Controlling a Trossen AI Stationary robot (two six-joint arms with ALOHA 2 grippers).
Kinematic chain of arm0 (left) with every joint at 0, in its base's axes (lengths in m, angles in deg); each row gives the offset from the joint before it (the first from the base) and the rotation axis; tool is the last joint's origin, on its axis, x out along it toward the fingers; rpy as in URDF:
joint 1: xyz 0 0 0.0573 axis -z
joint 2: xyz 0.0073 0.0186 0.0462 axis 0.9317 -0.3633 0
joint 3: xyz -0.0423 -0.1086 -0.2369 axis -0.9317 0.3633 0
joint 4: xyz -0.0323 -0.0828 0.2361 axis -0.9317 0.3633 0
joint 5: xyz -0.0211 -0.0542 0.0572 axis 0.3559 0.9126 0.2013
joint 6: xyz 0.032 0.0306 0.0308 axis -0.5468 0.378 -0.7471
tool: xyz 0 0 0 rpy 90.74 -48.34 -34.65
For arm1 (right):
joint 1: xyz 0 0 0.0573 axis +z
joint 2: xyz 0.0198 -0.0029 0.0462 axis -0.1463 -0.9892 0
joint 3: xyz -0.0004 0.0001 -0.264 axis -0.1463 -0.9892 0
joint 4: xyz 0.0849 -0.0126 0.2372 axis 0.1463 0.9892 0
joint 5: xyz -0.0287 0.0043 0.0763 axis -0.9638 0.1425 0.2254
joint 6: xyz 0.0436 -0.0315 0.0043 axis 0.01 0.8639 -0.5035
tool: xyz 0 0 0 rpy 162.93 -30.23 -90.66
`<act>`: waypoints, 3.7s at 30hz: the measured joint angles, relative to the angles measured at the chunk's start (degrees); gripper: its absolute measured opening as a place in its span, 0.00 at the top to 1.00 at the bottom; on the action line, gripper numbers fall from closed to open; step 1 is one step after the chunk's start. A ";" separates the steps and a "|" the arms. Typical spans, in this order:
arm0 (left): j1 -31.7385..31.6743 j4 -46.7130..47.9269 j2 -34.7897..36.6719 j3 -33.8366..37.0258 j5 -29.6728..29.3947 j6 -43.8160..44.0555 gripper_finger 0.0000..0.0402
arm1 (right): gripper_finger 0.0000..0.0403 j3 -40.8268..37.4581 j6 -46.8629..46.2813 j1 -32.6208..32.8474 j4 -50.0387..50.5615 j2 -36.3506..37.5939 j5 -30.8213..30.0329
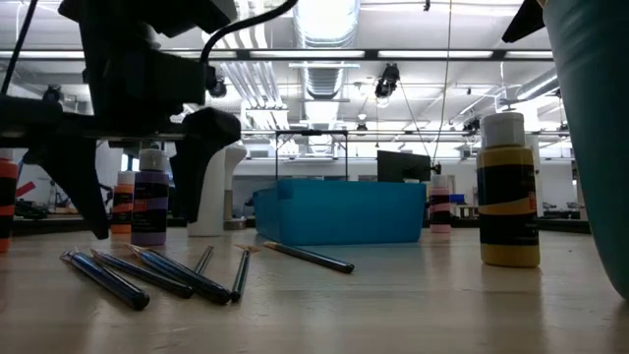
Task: Pick & Place Paint Supplies
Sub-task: Put the gold paint brush into the green cup
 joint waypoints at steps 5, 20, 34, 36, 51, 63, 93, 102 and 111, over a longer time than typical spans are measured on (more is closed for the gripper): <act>0.05 -0.30 -0.89 0.02 -0.35 -0.45 0.12 | 0.77 0.00 0.01 0.00 0.01 0.00 0.00; 0.05 -1.37 -3.32 0.04 -0.79 -3.19 0.12 | 0.89 0.00 0.28 0.00 0.02 0.00 0.00; 0.12 -2.04 -3.19 0.69 -0.92 -3.10 0.38 | 0.86 -0.02 0.44 0.00 0.02 0.00 -1.42; 0.05 -2.17 -3.20 0.69 -0.95 -3.10 0.41 | 0.84 -0.02 0.44 0.00 0.02 -0.02 -1.42; 0.01 -1.94 -3.24 0.78 0.35 -2.87 0.56 | 0.77 -0.04 0.71 0.00 0.02 -0.02 -1.49; 0.03 -1.63 -3.22 0.78 1.33 -0.87 0.66 | 0.82 -0.04 1.65 0.00 0.02 -0.02 -1.49; 0.02 -0.71 -1.84 0.54 3.42 -0.61 0.95 | 0.78 -0.04 1.92 0.00 0.00 -0.02 -1.46; 0.05 -0.94 -1.84 1.09 3.29 -0.92 0.84 | 0.76 -0.04 1.88 -0.02 -0.26 -0.02 -1.42; 0.03 -1.15 -1.78 0.43 0.90 -1.22 0.72 | 0.84 -0.04 1.90 0.00 -0.43 -0.02 -1.42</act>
